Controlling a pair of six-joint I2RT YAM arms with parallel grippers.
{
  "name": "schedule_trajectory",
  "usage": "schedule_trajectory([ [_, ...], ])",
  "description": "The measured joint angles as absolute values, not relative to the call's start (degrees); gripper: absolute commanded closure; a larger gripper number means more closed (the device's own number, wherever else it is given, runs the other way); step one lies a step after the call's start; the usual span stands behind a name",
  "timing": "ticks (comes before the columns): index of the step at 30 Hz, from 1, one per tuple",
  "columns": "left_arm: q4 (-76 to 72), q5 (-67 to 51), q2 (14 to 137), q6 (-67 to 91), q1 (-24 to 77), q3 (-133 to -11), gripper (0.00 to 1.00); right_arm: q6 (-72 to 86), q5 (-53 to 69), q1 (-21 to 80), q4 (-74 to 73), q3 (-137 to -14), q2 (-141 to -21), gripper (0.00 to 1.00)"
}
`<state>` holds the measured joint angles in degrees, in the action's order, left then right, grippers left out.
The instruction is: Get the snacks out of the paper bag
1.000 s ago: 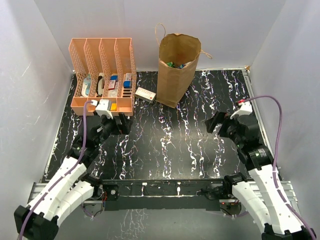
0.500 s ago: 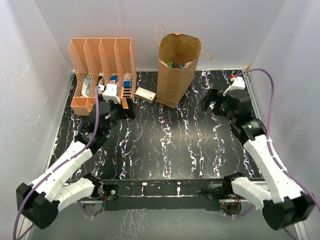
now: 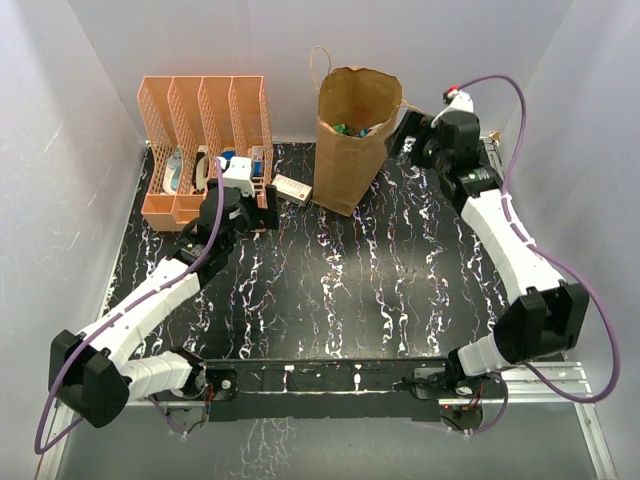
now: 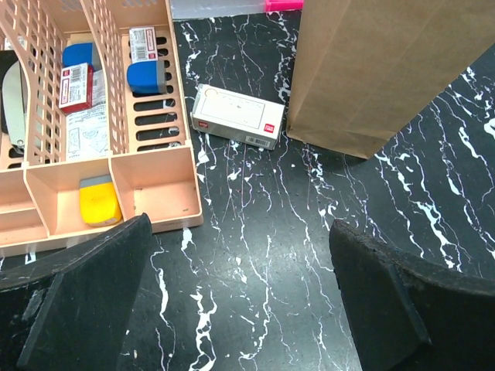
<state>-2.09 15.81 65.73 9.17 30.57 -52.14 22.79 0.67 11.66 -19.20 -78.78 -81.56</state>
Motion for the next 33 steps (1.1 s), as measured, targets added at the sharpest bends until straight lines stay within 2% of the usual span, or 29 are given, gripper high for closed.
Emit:
schedule_trajectory([
  [6, -1.5, 15.2, 65.9, 9.2, 30.6, -52.6, 0.02, 32.0, 0.0, 9.6, -15.7, -89.5, -88.8, 0.04],
  [17, -1.4, 14.4, 65.5, 9.2, 30.6, -52.9, 0.02, 50.8, -3.6, 9.0, -13.0, -96.7, -97.8, 0.38],
  [23, -1.4, 14.4, 65.1, 9.2, 31.1, -52.9, 0.01, 56.1, -6.1, 9.0, -12.4, -96.7, -98.5, 0.42],
  [33, -1.2, 14.4, 65.1, 9.2, 31.5, -52.9, 0.02, 59.0, -6.5, 9.0, -9.4, -96.8, -98.9, 0.62],
])
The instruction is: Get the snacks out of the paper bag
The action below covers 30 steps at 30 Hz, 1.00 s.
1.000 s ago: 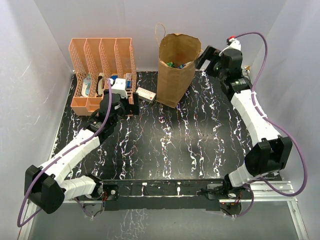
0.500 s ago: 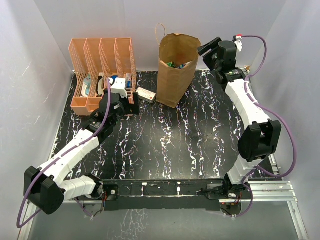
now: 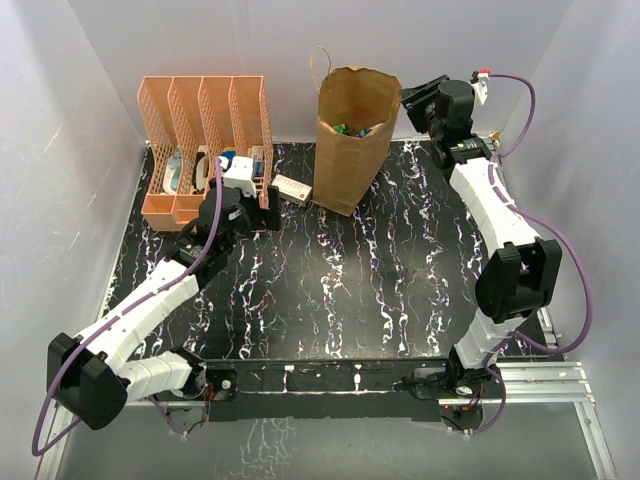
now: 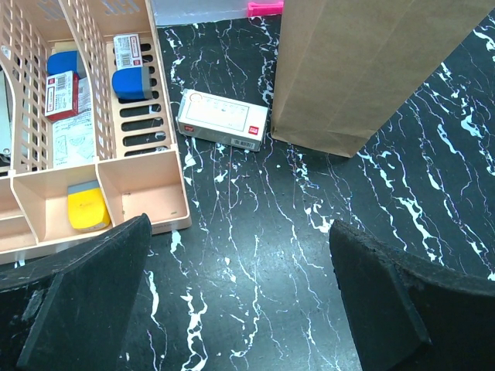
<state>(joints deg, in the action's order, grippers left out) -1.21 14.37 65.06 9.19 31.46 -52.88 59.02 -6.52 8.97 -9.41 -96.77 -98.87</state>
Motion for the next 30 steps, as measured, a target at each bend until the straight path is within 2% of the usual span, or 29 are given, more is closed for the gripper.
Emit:
schedule_trajectory([
  [6, -1.2, 14.4, 65.1, 9.2, 31.5, -52.9, 0.02, 59.3, -6.8, 8.9, -8.6, -96.8, -98.9, 0.84],
  [9, -1.2, 14.4, 65.0, 9.2, 31.5, -52.9, 0.02, 58.8, -6.7, 8.8, -8.4, -96.7, -98.9, 0.92],
  [13, -1.2, 14.4, 65.0, 9.2, 31.5, -52.9, 0.02, 56.9, -6.4, 8.5, -6.7, -93.6, -97.0, 0.92],
  [19, -1.2, 14.3, 65.0, 9.4, 31.7, -52.9, 0.02, 49.9, -5.9, 8.1, -6.4, -84.2, -87.2, 0.92],
  [24, -0.4, 13.4, 65.0, 10.3, 31.7, -53.3, 0.01, 42.3, -0.6, 8.0, -9.3, -79.9, -79.1, 0.92],
  [30, 4.7, 7.2, 66.3, 16.8, 31.7, -61.4, 0.02, 35.2, 5.7, 7.8, -17.1, -77.8, -70.7, 0.91],
])
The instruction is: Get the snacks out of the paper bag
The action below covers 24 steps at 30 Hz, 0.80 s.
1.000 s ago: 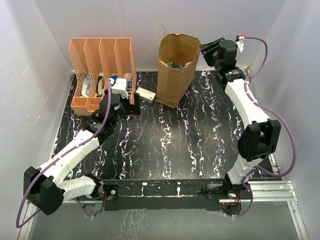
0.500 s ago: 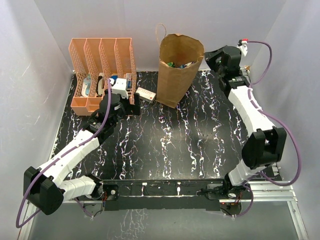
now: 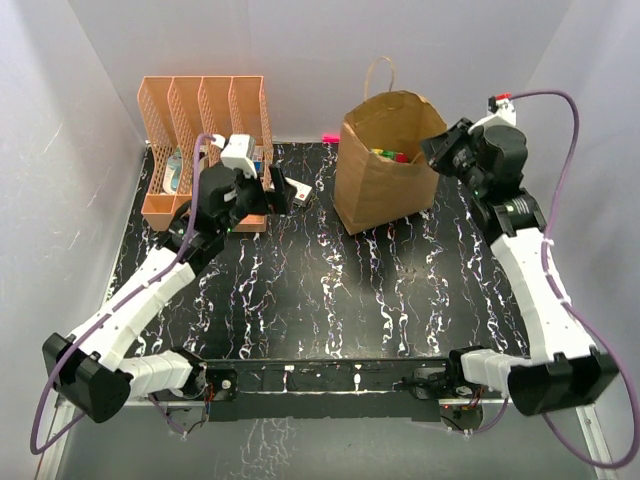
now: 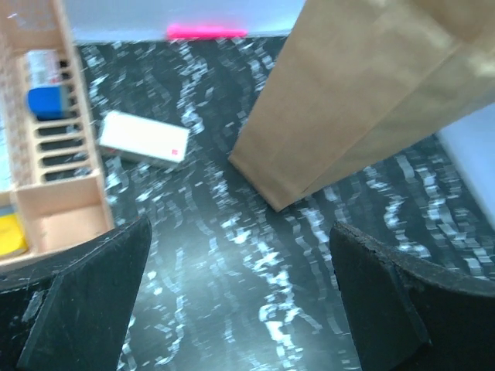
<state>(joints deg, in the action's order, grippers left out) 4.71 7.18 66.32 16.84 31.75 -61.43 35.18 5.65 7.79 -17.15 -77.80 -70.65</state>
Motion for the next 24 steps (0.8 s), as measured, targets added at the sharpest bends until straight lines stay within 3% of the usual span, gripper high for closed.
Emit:
schedule_trajectory([
  [10, 6.8, -11.4, 76.4, 29.0, 31.8, -80.5, 0.02, 27.8, 7.0, 7.7, -31.0, -70.8, -50.0, 0.91],
  [24, -2.5, -33.5, 113.4, 45.9, 33.0, -109.0, 0.01, 25.4, 2.9, 7.7, -40.0, -68.0, -36.9, 0.91],
])
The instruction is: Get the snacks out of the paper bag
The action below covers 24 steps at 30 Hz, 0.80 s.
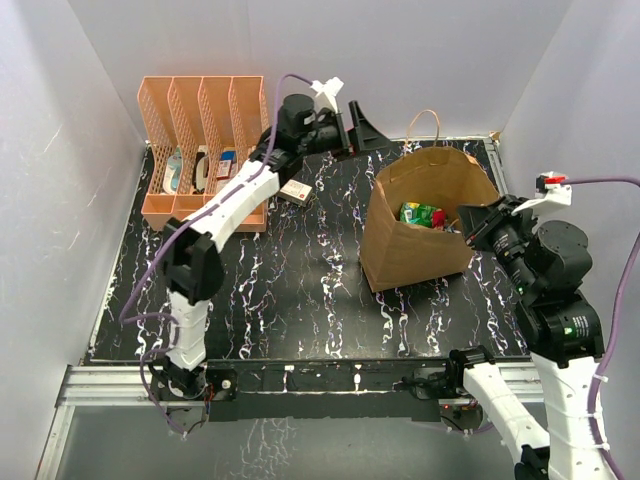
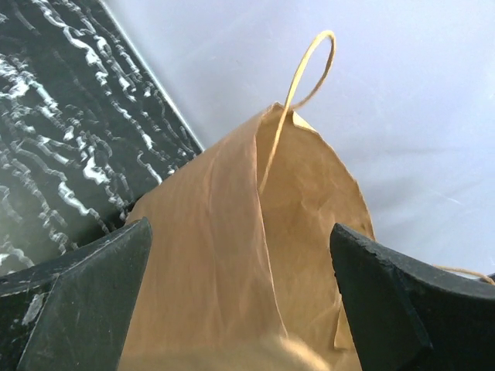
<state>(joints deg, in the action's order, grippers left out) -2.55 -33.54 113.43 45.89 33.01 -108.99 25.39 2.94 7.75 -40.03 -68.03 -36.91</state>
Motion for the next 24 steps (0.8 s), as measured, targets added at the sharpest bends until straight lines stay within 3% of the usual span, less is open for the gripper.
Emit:
schedule_trajectory([
  [4, -5.1, -36.4, 123.0, 50.3, 34.7, -119.5, 0.02, 25.5, 3.0, 7.7, -40.4, -67.6, -36.3, 0.91],
  [11, -13.4, -40.3, 130.3, 58.3, 37.1, -126.4, 0.05, 25.5, 3.0, 7.7, -41.8, -67.6, -35.1, 0.91],
  [18, -18.9, -43.1, 133.7, 61.3, 38.6, -132.4, 0.27, 25.4, 2.9, 7.7, -42.3, -67.6, -34.8, 0.91],
  [24, -20.9, -44.1, 136.1, 61.8, 38.9, -137.5, 0.35, 25.4, 2.9, 7.7, -42.6, -67.6, -34.5, 0.91],
])
